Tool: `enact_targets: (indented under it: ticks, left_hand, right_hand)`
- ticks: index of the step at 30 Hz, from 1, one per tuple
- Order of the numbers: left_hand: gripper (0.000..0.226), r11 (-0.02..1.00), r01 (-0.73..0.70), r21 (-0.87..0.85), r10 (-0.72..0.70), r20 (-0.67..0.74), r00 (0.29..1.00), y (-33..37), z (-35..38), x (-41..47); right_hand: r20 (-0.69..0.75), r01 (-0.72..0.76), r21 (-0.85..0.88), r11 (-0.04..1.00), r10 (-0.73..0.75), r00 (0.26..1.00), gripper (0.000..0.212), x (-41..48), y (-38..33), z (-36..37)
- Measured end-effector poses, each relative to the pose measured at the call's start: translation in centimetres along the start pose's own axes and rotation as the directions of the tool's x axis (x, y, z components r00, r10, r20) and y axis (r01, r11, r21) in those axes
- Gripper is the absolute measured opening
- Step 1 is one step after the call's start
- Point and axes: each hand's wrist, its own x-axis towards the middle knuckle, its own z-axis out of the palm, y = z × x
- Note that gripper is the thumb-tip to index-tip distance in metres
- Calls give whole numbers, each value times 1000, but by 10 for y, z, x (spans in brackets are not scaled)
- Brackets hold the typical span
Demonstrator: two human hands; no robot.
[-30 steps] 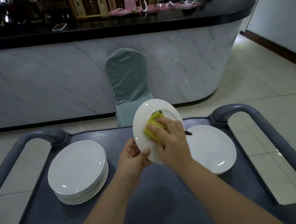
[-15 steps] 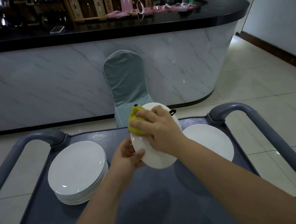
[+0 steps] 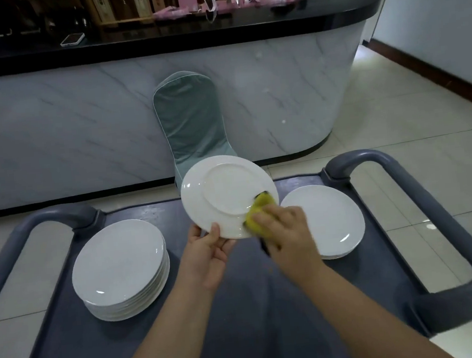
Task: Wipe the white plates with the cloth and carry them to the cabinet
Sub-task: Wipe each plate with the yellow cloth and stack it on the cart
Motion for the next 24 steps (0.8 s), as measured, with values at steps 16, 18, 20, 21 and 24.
enact_targets:
  ticks: [16, 18, 20, 21, 24]
  left_hand:
    - [37, 817, -2, 576, -218, 312, 925, 20, -17, -18]
    - [31, 788, -59, 612, -178, 319, 931, 17, -12, -15]
    - [31, 818, -65, 571, -132, 296, 946, 19, -9, -12]
    - [34, 842, -51, 538, -122, 282, 952, 22, -10, -10]
    - [40, 867, 6, 498, -152, 253, 955, 25, -18, -9]
  right_hand:
    - [-15, -270, -19, 963, 270, 963, 23, 50, 29, -41]
    - [-21, -142, -18, 990, 142, 990, 28, 64, -6, -19]
    - [30, 9, -1, 1000, -9, 999, 28, 44, -36, -3]
    - [71, 79, 17, 997, -80, 994, 27, 27, -42, -2]
    - [123, 114, -36, 993, -109, 986, 31, -17, -22, -23]
